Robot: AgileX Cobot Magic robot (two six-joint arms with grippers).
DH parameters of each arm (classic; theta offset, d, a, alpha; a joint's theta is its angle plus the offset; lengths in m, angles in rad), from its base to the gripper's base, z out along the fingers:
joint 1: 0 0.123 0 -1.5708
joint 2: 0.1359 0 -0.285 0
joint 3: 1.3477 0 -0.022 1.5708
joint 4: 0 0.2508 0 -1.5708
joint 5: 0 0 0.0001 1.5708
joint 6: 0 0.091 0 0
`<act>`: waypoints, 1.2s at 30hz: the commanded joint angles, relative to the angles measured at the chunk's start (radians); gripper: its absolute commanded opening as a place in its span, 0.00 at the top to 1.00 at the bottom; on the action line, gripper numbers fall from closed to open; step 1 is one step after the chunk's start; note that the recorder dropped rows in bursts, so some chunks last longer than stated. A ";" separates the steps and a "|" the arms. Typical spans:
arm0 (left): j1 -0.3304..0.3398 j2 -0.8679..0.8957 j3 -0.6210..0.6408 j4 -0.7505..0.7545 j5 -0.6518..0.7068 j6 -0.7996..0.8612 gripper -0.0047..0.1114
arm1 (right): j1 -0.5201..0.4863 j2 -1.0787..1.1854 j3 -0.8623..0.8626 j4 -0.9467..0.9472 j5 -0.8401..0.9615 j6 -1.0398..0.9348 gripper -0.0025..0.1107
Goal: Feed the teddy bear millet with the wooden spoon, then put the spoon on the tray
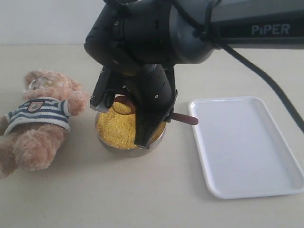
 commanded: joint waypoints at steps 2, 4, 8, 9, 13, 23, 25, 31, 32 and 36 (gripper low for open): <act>0.003 -0.003 -0.003 0.001 -0.010 -0.006 0.93 | -0.007 -0.011 -0.005 -0.049 0.004 0.014 0.98; 0.003 -0.003 -0.003 0.001 -0.010 -0.006 0.93 | -0.007 -0.011 -0.005 -0.075 0.004 0.031 0.98; 0.003 -0.003 -0.003 0.001 -0.010 -0.006 0.93 | -0.007 -0.011 -0.005 -0.087 0.004 0.033 0.98; 0.003 -0.003 -0.003 0.001 -0.010 -0.006 0.93 | -0.007 -0.011 -0.005 -0.092 0.004 0.033 0.98; 0.003 -0.003 -0.003 0.001 -0.010 -0.006 0.93 | -0.007 -0.011 -0.005 -0.096 0.004 0.033 0.98; 0.003 -0.003 -0.003 0.001 -0.012 -0.006 0.93 | -0.039 -0.013 -0.005 0.072 0.004 -0.027 0.98; 0.003 -0.003 -0.003 0.001 -0.012 -0.006 0.93 | -0.054 -0.013 -0.005 0.129 0.004 -0.063 0.98; 0.003 -0.003 -0.003 0.001 -0.010 -0.006 0.93 | -0.078 -0.013 -0.005 0.167 0.004 -0.101 0.98; 0.003 -0.003 -0.003 0.001 -0.010 -0.006 0.93 | -0.078 -0.013 -0.005 0.175 0.004 -0.103 0.98; 0.003 -0.003 -0.003 0.001 -0.010 -0.006 0.93 | -0.104 -0.013 -0.005 0.227 0.004 -0.109 0.98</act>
